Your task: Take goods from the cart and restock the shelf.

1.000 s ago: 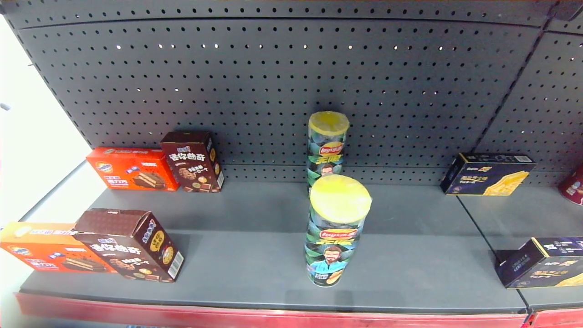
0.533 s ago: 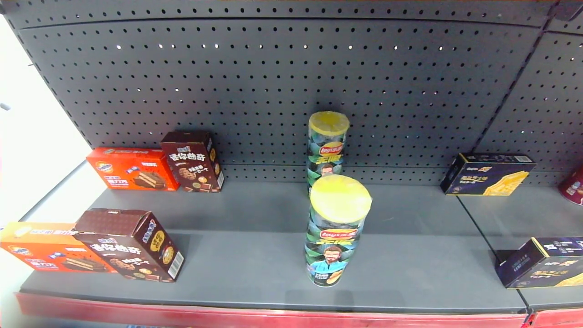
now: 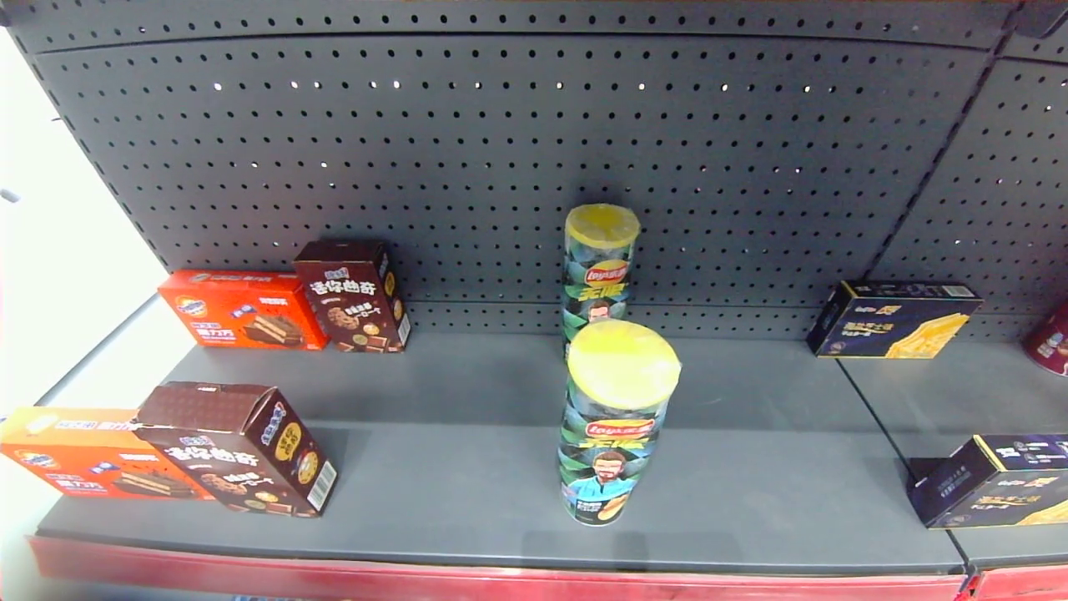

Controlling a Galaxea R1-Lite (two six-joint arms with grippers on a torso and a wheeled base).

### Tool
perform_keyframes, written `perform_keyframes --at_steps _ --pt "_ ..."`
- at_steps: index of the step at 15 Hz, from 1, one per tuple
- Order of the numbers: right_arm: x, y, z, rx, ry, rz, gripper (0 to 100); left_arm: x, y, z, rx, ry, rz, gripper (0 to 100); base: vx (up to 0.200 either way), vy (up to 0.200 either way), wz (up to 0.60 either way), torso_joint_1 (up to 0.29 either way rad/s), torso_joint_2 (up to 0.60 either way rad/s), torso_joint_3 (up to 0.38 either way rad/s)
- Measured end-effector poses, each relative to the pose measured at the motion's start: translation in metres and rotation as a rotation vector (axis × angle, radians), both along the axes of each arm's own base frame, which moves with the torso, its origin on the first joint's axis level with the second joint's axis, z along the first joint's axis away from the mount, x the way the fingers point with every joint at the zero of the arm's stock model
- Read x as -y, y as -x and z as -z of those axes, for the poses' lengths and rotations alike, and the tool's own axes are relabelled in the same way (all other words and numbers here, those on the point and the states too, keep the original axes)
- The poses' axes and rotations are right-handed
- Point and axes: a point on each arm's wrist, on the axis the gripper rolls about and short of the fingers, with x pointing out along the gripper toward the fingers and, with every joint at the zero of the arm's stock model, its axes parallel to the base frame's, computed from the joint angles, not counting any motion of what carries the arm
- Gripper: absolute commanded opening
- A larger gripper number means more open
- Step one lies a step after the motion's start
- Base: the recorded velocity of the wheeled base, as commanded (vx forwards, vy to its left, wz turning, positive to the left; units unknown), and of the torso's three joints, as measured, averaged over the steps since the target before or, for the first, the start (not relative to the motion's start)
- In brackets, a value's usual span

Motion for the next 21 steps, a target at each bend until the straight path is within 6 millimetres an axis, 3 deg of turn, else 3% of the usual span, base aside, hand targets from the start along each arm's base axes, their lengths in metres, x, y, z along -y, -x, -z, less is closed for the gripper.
perform_keyframes --at_steps 21 --pt "0.0002 0.0057 0.0011 0.081 -0.005 -0.01 100 0.0 0.0 -0.0002 0.001 0.004 -0.002 100 -0.019 -0.01 0.0 0.0 0.0 0.0"
